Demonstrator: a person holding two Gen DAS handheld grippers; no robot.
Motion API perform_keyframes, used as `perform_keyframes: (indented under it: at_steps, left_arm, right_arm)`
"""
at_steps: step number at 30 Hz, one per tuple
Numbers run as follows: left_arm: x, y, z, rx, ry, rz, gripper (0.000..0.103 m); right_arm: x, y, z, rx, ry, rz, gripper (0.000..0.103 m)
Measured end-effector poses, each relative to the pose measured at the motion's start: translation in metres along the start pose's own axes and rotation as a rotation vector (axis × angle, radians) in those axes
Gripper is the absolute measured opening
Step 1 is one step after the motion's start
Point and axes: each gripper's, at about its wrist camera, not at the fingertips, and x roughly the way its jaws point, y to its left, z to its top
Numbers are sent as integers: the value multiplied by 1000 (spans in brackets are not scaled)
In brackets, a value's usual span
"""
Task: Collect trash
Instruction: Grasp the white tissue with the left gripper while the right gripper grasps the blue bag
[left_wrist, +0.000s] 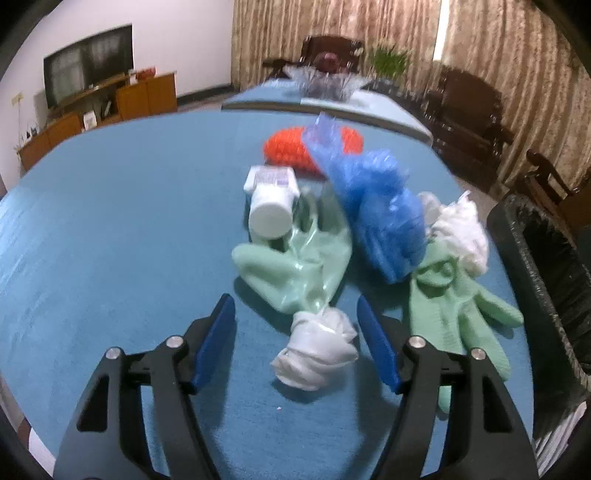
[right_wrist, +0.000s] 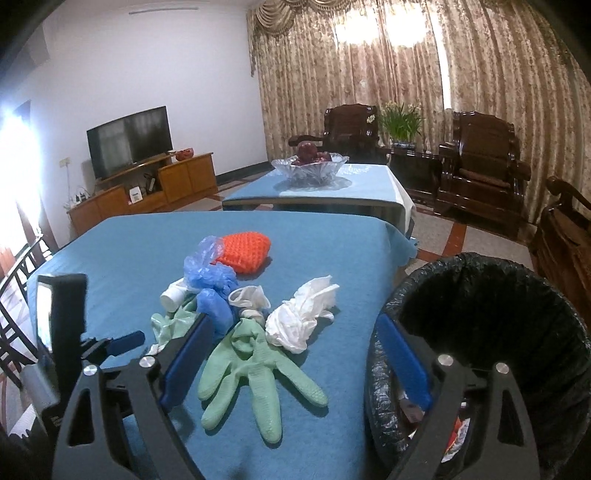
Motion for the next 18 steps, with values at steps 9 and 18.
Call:
perform_keyframes:
  at_steps: [9, 18]
  left_arm:
    - [-2, 1, -1, -10, 6, -50, 32]
    - [-47, 32, 0, -49, -81, -42, 31]
  right_arm:
    - [14, 12, -2, -26, 19, 21, 87]
    - [35, 39, 1, -68, 39, 88, 76]
